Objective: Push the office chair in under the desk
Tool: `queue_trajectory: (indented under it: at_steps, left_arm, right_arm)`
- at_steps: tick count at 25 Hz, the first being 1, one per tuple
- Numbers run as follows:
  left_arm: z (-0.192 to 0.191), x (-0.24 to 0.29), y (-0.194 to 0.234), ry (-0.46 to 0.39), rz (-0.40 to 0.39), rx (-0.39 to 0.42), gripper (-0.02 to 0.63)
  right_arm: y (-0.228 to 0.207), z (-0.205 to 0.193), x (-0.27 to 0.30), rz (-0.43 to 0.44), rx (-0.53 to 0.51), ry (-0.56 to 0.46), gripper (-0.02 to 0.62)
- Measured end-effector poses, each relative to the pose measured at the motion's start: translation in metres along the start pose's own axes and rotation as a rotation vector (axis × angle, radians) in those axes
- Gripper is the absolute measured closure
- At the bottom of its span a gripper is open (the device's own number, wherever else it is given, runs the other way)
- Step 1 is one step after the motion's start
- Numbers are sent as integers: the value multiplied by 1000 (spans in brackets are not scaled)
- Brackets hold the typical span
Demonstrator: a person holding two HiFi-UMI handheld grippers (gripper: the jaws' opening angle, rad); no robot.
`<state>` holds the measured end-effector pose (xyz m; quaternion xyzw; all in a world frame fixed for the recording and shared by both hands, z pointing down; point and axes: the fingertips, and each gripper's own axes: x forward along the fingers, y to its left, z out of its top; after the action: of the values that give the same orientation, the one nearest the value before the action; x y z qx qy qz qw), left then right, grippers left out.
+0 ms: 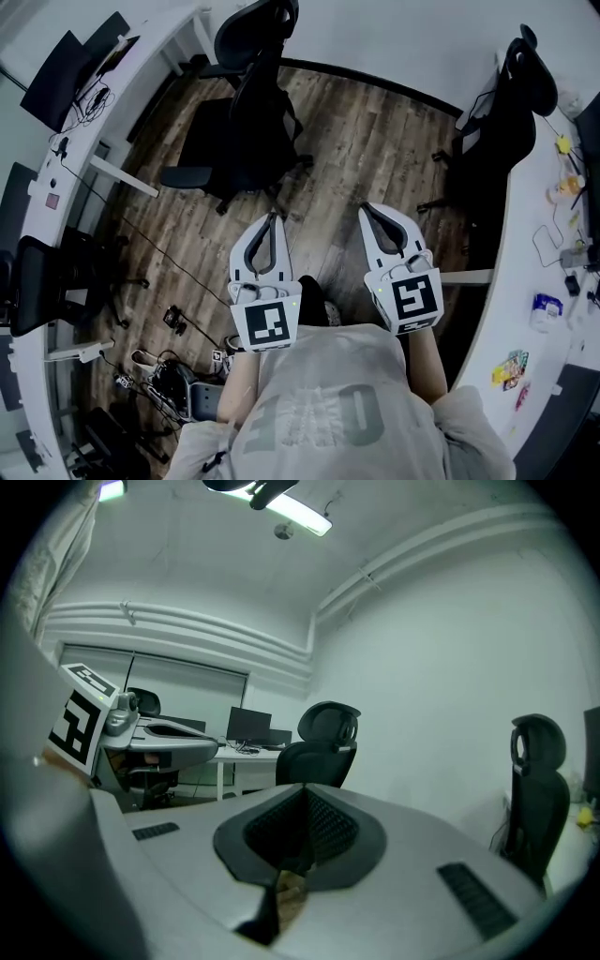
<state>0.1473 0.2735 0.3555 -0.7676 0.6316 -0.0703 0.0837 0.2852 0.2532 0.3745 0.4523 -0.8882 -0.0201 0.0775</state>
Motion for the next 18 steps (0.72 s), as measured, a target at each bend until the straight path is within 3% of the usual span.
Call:
queue_trajectory:
  at_steps: [10,18]
  left_arm:
    - [-11,48,28,-30,2,-63,589]
    - [-11,99,89,-57,41,-86,589]
  right_arm:
    - [-12,-9,39,-20,-25,29,574]
    - [-25,10,111,-25,-38,2,574]
